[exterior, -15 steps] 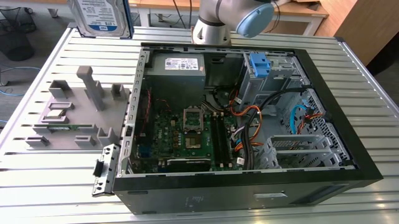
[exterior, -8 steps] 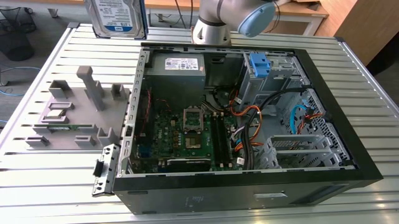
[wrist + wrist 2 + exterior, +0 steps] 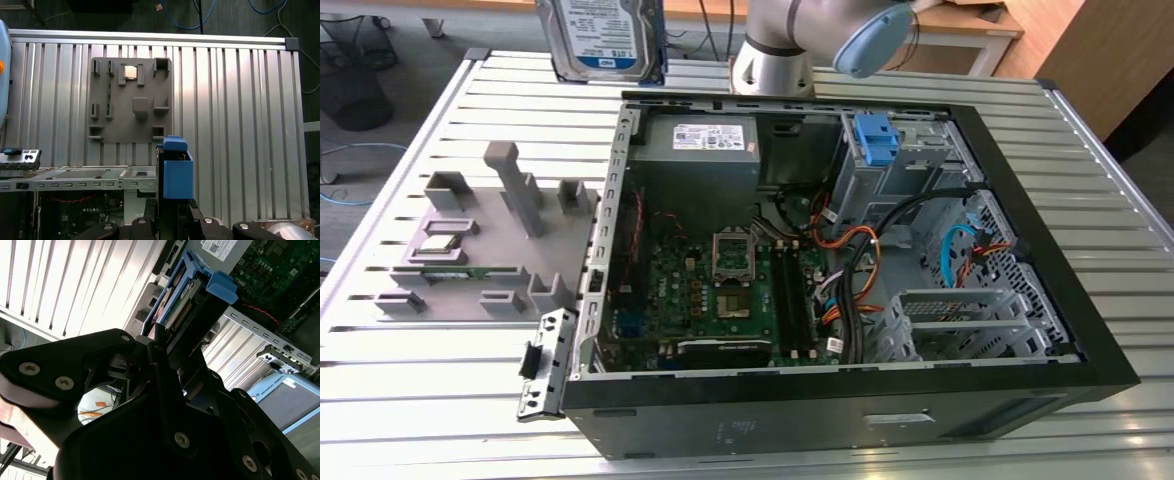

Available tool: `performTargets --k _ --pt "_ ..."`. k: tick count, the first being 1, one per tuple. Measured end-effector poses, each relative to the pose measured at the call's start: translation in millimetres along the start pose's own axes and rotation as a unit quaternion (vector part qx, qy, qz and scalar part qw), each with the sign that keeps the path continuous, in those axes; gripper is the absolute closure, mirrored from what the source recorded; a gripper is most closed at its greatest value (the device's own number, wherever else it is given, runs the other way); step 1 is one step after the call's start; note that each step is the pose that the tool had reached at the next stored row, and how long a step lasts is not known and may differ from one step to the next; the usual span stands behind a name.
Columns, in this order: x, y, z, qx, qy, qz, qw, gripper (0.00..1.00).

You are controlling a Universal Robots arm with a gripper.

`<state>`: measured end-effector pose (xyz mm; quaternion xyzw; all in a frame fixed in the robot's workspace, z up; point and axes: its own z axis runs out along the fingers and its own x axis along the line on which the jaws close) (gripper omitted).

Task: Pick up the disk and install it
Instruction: 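Pick up the disk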

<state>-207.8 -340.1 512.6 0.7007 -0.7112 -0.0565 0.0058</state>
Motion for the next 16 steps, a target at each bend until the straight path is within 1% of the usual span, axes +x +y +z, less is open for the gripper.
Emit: performTargets --k 16 --pt "-1.2 -63.2 -5.5 0.0 0.0 0.0 1.0 0.65"
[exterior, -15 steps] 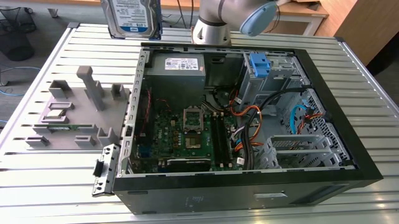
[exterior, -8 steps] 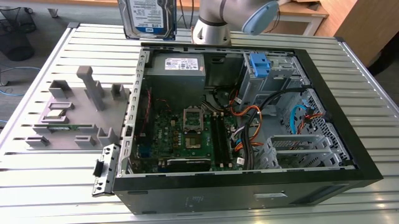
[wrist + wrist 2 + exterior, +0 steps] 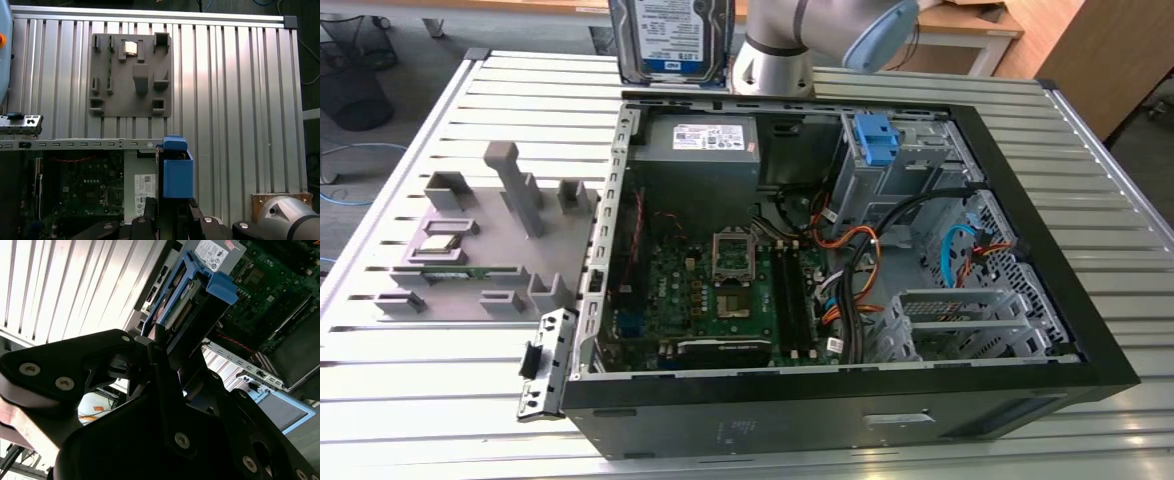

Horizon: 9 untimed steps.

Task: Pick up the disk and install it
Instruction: 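Pick up the disk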

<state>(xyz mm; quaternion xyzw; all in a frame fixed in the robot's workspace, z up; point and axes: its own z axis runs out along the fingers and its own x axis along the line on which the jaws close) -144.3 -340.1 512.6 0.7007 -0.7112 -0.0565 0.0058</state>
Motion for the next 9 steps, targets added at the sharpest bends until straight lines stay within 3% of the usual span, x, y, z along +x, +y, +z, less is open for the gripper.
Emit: performTargets --k 6,9 --pt "-0.4 -22.8 -2.0 0.0 0.0 0.0 1.0 0.65" --pt "-0.5 -27.7 -2.5 -0.0001 0.0001 0.0 1.0 0.65"
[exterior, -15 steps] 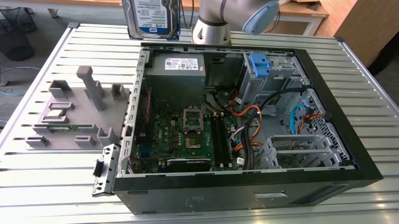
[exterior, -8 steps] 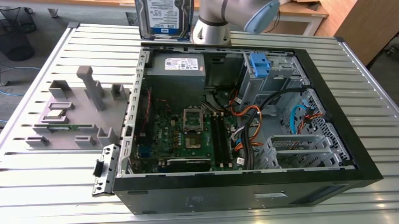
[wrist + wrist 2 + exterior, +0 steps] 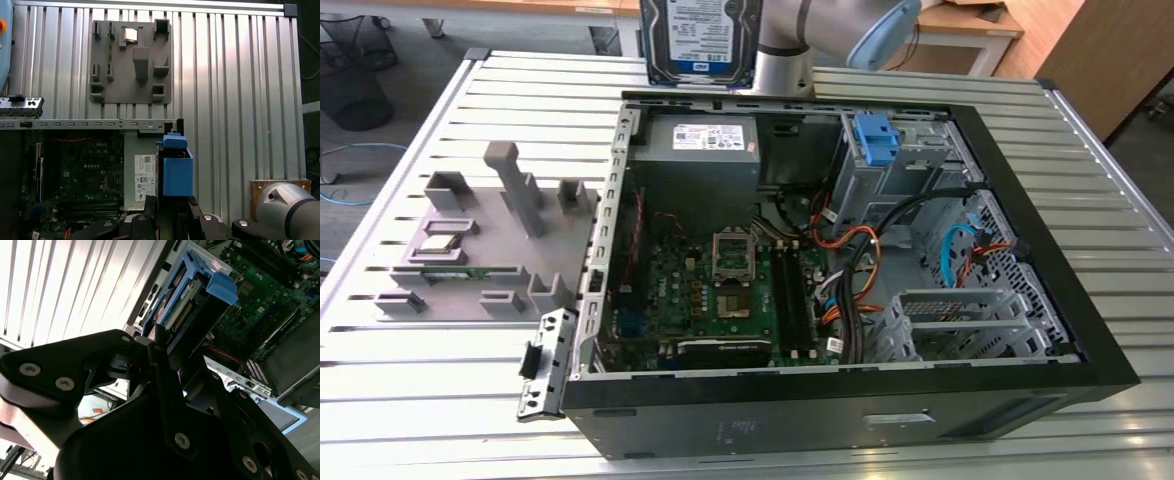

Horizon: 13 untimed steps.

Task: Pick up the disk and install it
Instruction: 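Pick up the disk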

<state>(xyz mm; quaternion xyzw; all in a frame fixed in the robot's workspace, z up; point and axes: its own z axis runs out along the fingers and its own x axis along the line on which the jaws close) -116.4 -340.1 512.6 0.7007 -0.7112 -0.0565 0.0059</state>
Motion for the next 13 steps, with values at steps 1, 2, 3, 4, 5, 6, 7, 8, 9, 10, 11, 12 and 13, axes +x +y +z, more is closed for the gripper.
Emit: performTargets --k 1,2,3,4,5,6,7,8,9,10,11,12,13 --pt "0.0 -0.3 0.0 0.0001 -0.0001 0.0 1.0 0.65" --pt "0.0 -0.8 0.0 0.0001 0.0001 0.0 1.0 0.65" --pt "0.2 -1.1 -0.1 0.0001 0.0004 0.0 1.0 0.65" --pt "0.6 -1.4 -0.1 0.0001 0.0008 0.0 1.0 0.65" --pt "1.3 -1.6 -0.2 0.0001 0.0012 0.0 1.0 0.65" --pt "2.2 -1.8 -0.3 0.0001 0.0018 0.0 1.0 0.65" --pt "3.3 -2.1 -0.4 0.0001 0.0024 0.0 1.0 0.65" --pt "4.5 -2.3 -0.5 0.0001 0.003 0.0 1.0 0.65" --pt "5.7 -2.5 -0.5 0.0002 0.0035 0.0 1.0 0.65" --pt "7.1 -2.8 -0.7 0.0002 0.0042 0.0 1.0 0.65" --pt "8.4 -3.0 -0.8 0.0002 0.0047 0.0 1.0 0.65" --pt "9.9 -3.2 -0.9 0.0002 0.0052 0.0 1.0 0.65" --pt "11.5 -3.5 -1.0 0.0002 0.0057 0.0 1.0 0.65"
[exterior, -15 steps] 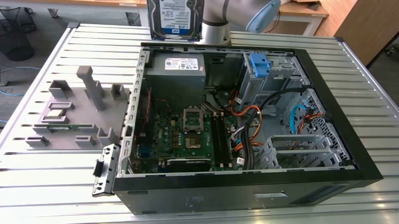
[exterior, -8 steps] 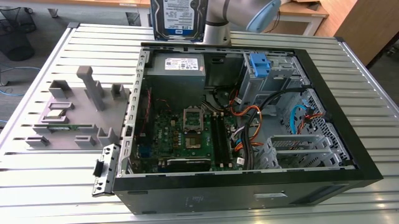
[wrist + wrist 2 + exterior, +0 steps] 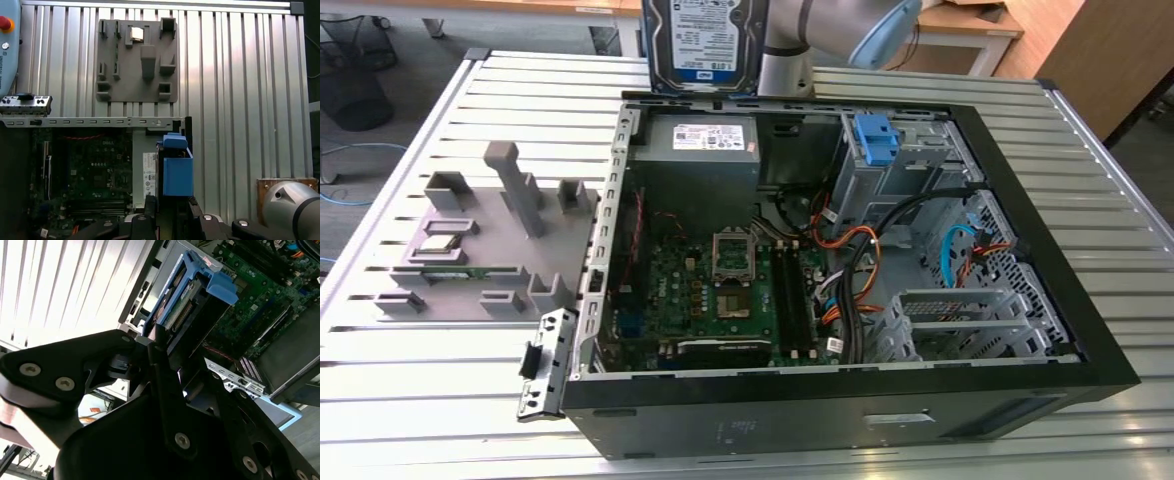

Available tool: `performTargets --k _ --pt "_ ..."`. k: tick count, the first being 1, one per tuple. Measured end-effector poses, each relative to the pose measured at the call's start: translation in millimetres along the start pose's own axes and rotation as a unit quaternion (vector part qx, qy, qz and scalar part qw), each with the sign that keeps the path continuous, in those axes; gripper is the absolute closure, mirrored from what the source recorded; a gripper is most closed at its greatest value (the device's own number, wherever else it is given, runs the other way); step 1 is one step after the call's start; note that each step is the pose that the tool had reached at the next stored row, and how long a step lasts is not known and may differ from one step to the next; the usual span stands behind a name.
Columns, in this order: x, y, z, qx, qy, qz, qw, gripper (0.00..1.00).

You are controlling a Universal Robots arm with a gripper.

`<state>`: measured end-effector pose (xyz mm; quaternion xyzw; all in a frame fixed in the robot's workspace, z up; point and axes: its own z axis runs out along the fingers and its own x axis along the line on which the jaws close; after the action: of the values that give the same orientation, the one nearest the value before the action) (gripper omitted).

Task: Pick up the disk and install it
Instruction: 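Pick up the disk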

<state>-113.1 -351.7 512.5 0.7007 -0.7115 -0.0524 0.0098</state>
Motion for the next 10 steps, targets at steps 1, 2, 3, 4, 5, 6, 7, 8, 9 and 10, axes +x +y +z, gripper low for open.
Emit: performTargets --k 1,2,3,4,5,6,7,8,9,10 --pt "1.6 -0.3 -0.2 0.0 0.0005 0.0 1.0 0.65" --pt "3.2 -0.5 -0.3 0.0 0.0009 0.0 1.0 0.65" --pt "5.0 -0.9 -0.4 0.0 0.0013 0.0 1.0 0.65" --pt "6.6 -1.2 -0.6 0.0 0.0017 0.0 1.0 0.65" --pt "8.5 -1.6 -0.7 0.0 0.002 0.0 1.0 0.65" --pt "10.5 -2.0 -0.8 0.0 0.0022 0.0 1.0 0.65" --pt "12.5 -2.4 -1.0 0.0 0.0023 0.0 1.0 0.65" --pt "14.5 -2.9 -1.1 0.0001 0.0025 0.0 1.0 0.65" --pt "16.1 -3.6 -1.3 0.0 0.0027 0.0 1.0 0.65" --pt "17.4 -4.7 -1.5 0.0001 0.0027 0.0 1.0 0.65"
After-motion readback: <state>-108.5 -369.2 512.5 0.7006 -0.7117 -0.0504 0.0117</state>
